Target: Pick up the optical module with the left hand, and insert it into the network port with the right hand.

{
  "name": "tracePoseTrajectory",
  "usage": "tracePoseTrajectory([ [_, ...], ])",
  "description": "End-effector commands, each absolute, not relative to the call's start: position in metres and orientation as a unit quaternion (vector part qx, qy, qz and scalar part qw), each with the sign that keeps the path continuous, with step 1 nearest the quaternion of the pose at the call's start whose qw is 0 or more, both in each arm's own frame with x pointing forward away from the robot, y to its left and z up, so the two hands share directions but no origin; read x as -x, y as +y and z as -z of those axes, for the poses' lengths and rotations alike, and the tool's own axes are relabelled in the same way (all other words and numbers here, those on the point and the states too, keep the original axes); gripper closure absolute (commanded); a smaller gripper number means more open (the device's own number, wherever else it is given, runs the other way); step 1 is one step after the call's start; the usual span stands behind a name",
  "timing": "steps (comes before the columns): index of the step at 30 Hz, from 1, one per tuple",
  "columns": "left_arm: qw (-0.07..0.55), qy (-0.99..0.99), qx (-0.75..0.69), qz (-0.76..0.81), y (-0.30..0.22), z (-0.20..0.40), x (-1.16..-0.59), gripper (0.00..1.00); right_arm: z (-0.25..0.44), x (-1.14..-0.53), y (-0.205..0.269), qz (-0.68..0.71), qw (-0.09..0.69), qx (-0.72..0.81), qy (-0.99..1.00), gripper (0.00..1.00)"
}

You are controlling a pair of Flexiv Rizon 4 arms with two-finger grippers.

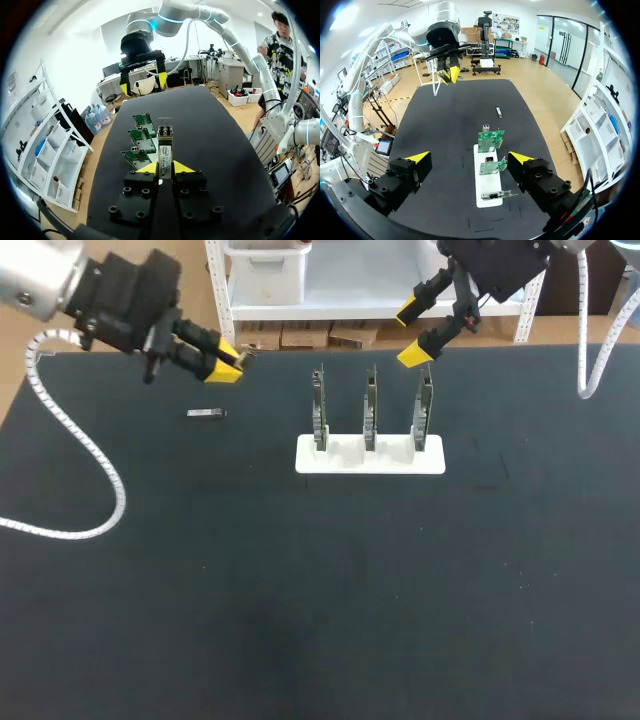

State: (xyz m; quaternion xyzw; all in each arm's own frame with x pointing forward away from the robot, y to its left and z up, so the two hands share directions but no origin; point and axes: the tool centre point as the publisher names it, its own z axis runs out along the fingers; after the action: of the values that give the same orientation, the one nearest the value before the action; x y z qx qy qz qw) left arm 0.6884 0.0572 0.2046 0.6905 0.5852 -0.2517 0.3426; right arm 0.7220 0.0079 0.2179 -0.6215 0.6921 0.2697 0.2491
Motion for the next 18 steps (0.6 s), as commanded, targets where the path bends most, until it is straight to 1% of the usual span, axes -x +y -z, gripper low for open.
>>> tracePoseTrajectory([
  [1, 0.337, 0.575, -0.695, 0.268, 0.039, -0.199, -0.702, 1.0, -0.218, -0.72, 0.007, -0.268, 0.251, 0.621, 0.693, 0.0],
  [18, 0.376, 0.545, -0.674, 0.328, 0.011, -0.198, -0.712, 1.0, -0.218, -0.72, 0.007, -0.268, 0.251, 0.621, 0.693, 0.0],
])
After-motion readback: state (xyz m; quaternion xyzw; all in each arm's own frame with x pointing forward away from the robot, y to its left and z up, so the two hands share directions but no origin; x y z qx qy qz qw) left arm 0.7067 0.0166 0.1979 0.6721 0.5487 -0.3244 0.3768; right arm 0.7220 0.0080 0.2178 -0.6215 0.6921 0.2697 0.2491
